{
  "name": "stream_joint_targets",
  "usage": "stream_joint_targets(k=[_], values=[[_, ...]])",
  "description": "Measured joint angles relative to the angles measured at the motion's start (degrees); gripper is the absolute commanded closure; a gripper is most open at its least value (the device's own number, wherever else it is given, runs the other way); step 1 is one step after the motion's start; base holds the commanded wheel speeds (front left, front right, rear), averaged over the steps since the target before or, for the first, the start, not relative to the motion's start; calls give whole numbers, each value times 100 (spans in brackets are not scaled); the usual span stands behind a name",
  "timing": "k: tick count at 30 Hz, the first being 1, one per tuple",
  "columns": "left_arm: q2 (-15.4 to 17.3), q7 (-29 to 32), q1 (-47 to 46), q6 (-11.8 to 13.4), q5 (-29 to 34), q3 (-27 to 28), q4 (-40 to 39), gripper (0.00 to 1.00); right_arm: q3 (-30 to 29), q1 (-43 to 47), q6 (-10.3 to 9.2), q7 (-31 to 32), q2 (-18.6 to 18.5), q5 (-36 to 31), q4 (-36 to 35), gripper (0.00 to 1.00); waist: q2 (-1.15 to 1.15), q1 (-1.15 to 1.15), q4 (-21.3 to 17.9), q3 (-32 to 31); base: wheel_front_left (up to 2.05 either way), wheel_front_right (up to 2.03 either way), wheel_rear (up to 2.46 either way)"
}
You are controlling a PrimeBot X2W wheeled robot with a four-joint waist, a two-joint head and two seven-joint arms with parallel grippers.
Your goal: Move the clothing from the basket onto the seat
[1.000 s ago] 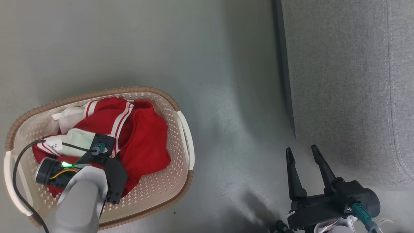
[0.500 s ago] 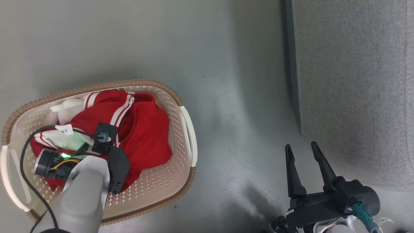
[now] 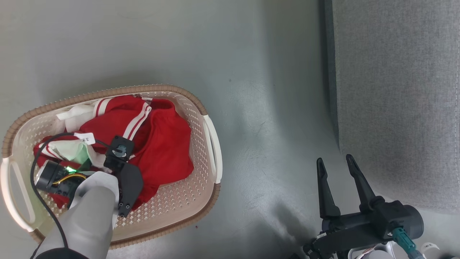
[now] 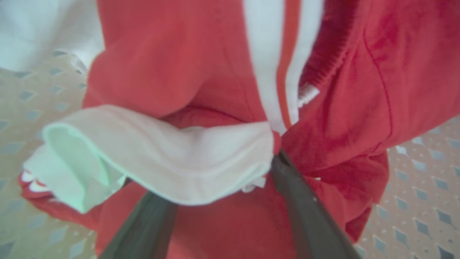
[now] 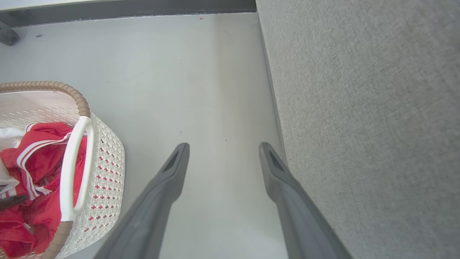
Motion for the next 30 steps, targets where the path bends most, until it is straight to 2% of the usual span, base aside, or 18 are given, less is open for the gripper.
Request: stream_joint_targets(k=[2,3,4,15,27,30], values=[[-3,110,-9,3,46,-23,63,21,7,27,-1,0,0,-1,-14,0,0,0,9,10,0,0,0],[-3,158,-8,3,85,-57,86,75,15,30,-1,0,0,-1,-18,0,0,0,13,14,0,0,0],[-3,191,-8,3,131,-91,98,100,24,30,-1,0,0,-1,-25,0,0,0,17,16,0,0,0],[-11,223,-11,45,24,71,104,100,68,-23,-13,0,-1,-1,-68,0,0,-1,37,-17,0,0,0],[159,-214,32,92,-417,467,123,100,252,-664,-25,-18,-3,52,197,0,0,0,-17,-394,0,0,0],[113,-363,98,92,-482,522,123,100,221,-702,-25,-24,-5,68,374,0,0,0,-25,-560,0,0,0]])
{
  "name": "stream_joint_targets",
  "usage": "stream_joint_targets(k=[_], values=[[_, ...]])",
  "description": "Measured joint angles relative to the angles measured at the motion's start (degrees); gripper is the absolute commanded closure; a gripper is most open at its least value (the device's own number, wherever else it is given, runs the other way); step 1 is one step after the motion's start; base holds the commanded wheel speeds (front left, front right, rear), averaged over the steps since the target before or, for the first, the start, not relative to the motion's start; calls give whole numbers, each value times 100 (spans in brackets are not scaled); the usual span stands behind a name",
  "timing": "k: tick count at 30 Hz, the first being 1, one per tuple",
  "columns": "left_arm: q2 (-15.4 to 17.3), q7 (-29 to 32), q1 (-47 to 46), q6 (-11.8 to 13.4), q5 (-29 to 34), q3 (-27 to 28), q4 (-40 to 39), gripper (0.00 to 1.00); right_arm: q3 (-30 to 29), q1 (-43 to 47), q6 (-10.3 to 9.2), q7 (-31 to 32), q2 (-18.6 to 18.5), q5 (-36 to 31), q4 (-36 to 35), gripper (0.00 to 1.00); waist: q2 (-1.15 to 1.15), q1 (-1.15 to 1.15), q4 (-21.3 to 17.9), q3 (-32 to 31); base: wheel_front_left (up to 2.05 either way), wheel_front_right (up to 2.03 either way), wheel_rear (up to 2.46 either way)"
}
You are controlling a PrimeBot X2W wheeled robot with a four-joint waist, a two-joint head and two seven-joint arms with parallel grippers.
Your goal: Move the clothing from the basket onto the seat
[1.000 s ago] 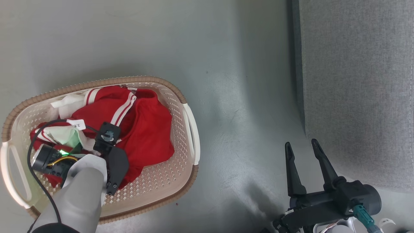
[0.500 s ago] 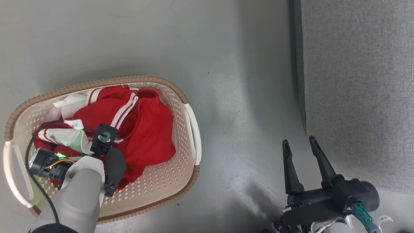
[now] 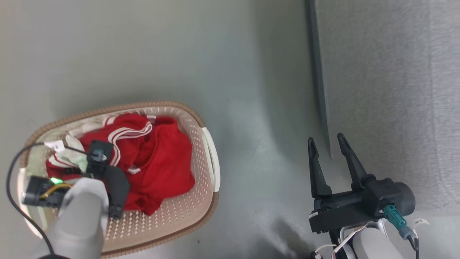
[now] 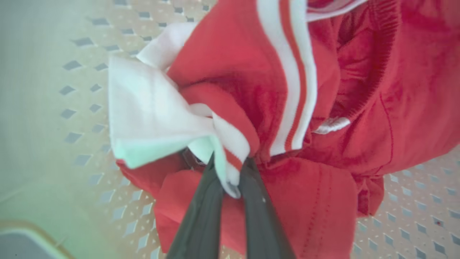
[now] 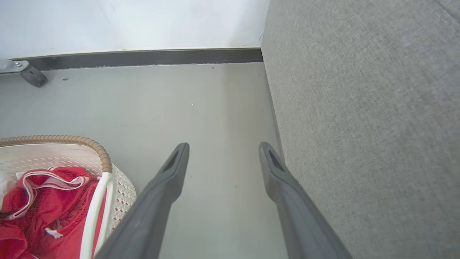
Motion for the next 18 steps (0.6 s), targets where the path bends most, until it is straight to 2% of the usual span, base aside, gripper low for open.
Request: stream_joint_targets(k=[5,18], values=[[-126,-232,179,-14,-102,55,4,100,-5,-127,1,0,-1,38,191,0,0,0,9,-274,0,0,0],[-438,-1161,569,-341,-316,80,-88,100,-258,-320,136,0,-4,87,859,0,0,0,167,-1307,0,0,0]])
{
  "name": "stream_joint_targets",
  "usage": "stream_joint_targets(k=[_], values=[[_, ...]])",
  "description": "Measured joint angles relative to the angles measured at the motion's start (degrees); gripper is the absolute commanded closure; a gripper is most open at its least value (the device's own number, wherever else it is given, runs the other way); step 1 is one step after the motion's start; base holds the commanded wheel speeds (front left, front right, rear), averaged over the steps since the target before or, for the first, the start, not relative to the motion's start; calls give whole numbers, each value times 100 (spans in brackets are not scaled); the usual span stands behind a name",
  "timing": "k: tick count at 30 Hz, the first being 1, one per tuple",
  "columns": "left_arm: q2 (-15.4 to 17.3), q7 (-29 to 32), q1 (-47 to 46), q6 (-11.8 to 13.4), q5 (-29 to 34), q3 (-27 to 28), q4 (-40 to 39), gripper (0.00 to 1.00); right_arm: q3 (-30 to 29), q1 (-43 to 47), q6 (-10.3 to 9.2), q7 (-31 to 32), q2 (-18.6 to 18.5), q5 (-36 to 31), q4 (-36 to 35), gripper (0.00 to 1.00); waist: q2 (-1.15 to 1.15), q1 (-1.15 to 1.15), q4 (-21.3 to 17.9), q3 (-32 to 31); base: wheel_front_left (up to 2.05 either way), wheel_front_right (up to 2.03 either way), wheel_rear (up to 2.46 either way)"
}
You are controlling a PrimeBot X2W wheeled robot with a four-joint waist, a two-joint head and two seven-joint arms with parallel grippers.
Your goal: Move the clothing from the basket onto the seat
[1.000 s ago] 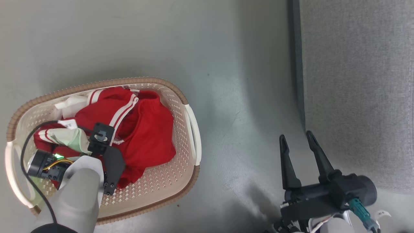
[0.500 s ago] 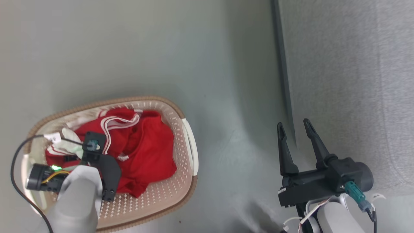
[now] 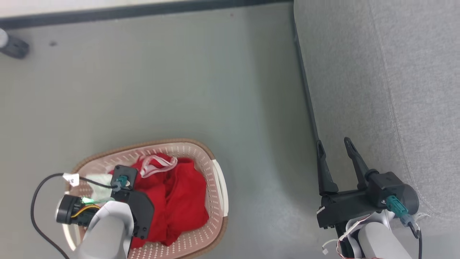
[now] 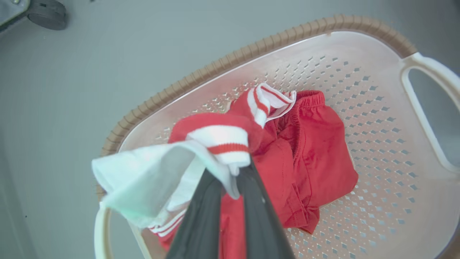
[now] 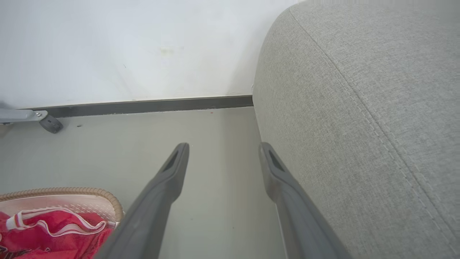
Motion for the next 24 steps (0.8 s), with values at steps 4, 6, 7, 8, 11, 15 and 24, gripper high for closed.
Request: stream_joint_targets(k=[4,6,7,8,11,15,24], values=[[-29,-302,130,-80,0,-42,-44,100,-76,2,75,0,-1,3,204,0,0,0,82,-335,0,0,0],[-44,-465,197,-116,2,-77,-82,100,-91,4,92,0,-3,8,282,0,0,0,126,-502,0,0,0],[-52,-552,219,-120,2,-86,-104,100,-104,5,100,0,-4,9,324,0,-1,0,149,-588,0,0,0],[-56,-728,265,-166,2,-90,-153,100,-137,13,135,0,-14,9,415,0,0,0,196,-756,0,0,0],[-60,-916,326,-182,2,-111,-209,100,-191,51,145,0,-32,44,521,0,0,0,270,-1010,0,0,0],[-64,-995,444,-220,7,-172,-386,100,-230,245,200,0,-49,48,659,0,0,-1,378,-1351,0,0,0],[-45,-1020,745,-403,8,-176,-1146,100,-210,581,331,1,-47,47,910,0,0,0,628,-2123,0,0,0]])
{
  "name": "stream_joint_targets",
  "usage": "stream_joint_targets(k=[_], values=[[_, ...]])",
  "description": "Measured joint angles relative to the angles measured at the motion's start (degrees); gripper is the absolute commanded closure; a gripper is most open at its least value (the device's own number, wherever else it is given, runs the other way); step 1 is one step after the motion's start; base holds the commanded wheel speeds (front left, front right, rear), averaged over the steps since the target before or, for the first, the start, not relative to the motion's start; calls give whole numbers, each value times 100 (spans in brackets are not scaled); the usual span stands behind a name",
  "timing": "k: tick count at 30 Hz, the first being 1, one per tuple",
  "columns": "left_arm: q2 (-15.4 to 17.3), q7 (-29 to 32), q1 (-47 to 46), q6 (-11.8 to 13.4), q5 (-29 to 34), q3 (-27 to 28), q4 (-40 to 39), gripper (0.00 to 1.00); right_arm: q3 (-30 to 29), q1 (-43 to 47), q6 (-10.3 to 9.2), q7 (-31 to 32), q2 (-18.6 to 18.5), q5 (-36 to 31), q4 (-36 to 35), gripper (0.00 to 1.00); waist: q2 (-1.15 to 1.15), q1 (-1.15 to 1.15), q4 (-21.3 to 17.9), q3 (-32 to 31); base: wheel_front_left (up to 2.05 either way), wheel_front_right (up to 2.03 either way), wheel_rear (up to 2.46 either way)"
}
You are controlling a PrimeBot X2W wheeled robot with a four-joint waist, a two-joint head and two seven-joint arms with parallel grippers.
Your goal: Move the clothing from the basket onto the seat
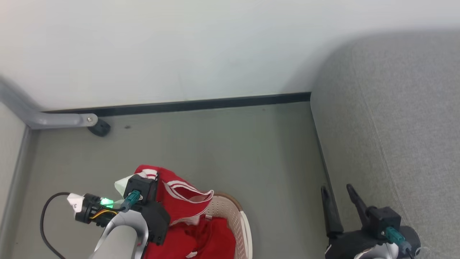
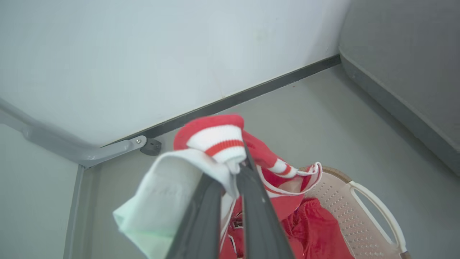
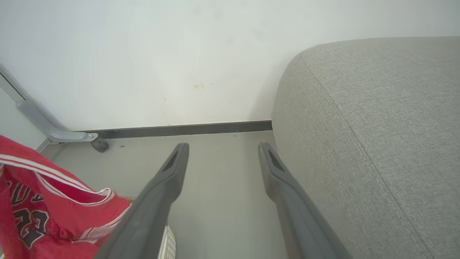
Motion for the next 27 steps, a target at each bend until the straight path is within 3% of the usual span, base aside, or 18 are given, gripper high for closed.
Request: stream_joint_targets(k=[14,27], values=[[360,0,901,-374,-101,76,-2747,100,409,586,425,0,9,-65,-37,0,-1,0,283,-1068,0,0,0],[916,-1,1481,-573,-107,-224,-5111,100,971,548,755,0,-49,-170,-487,0,0,1,346,-1283,0,0,0]])
